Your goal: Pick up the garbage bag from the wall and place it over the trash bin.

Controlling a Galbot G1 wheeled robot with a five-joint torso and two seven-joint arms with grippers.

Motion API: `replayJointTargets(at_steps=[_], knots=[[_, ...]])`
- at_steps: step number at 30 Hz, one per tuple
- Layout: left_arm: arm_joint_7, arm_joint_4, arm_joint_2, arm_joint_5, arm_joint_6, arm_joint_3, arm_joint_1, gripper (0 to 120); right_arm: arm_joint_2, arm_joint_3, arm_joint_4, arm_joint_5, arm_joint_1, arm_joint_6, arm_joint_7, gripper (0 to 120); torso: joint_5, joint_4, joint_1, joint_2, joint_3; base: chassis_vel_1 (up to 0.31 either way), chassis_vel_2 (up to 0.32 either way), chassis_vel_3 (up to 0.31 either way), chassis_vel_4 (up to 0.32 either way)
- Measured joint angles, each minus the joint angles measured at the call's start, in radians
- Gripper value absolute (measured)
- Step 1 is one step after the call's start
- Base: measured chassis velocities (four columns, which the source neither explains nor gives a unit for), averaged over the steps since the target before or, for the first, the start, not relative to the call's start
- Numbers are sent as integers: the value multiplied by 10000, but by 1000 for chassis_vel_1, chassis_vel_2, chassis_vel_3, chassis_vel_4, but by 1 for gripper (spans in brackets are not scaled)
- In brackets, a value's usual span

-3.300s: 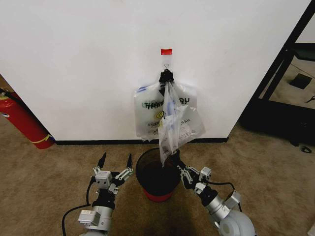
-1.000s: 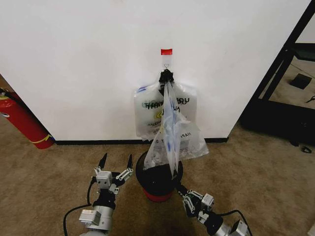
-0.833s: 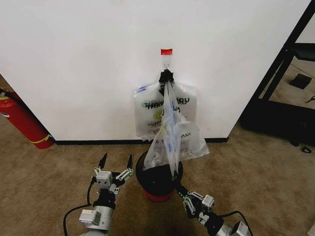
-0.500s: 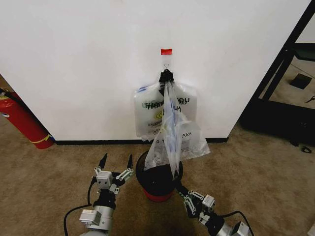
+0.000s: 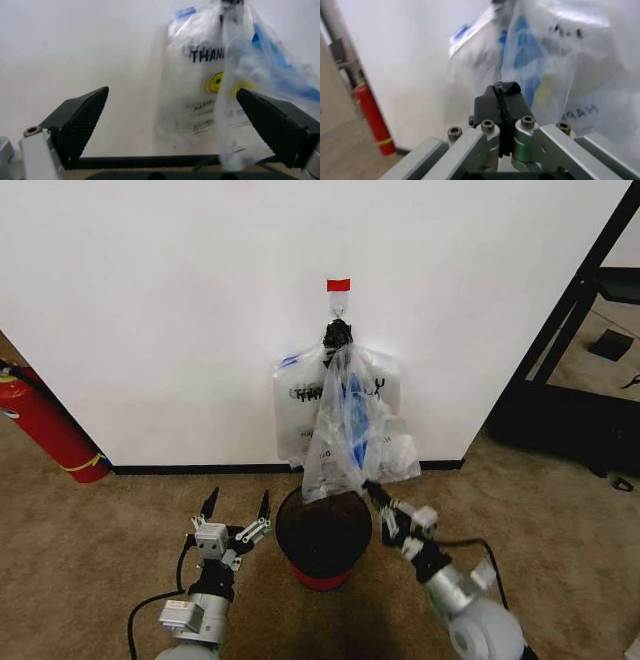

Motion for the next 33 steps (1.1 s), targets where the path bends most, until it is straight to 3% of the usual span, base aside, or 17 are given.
replayJointTargets(at_steps=[10,20,23,33], knots=[[-24,-307,976,-1168,763,310,-1261,100,-53,-72,-291,-217,201,-549,962,0,0,-2,0,0,0,0,0,0,0],[-341,-595,2395,-3017,1976,1706,-3152,100,-84,-29,-244,-628,156,-739,1617,0,1,-2,1,2,0,0,0,0,0],[-355,-495,2413,-3019,1985,1796,-3221,100,-127,144,-107,-928,-57,-959,1812,5,1,-1,0,2,0,0,0,0,0],[-264,-384,1890,-2254,1663,1581,-2496,100,-744,1058,388,-2156,-1700,-1926,2472,41,1,-1,0,3,-2,0,0,0,0]])
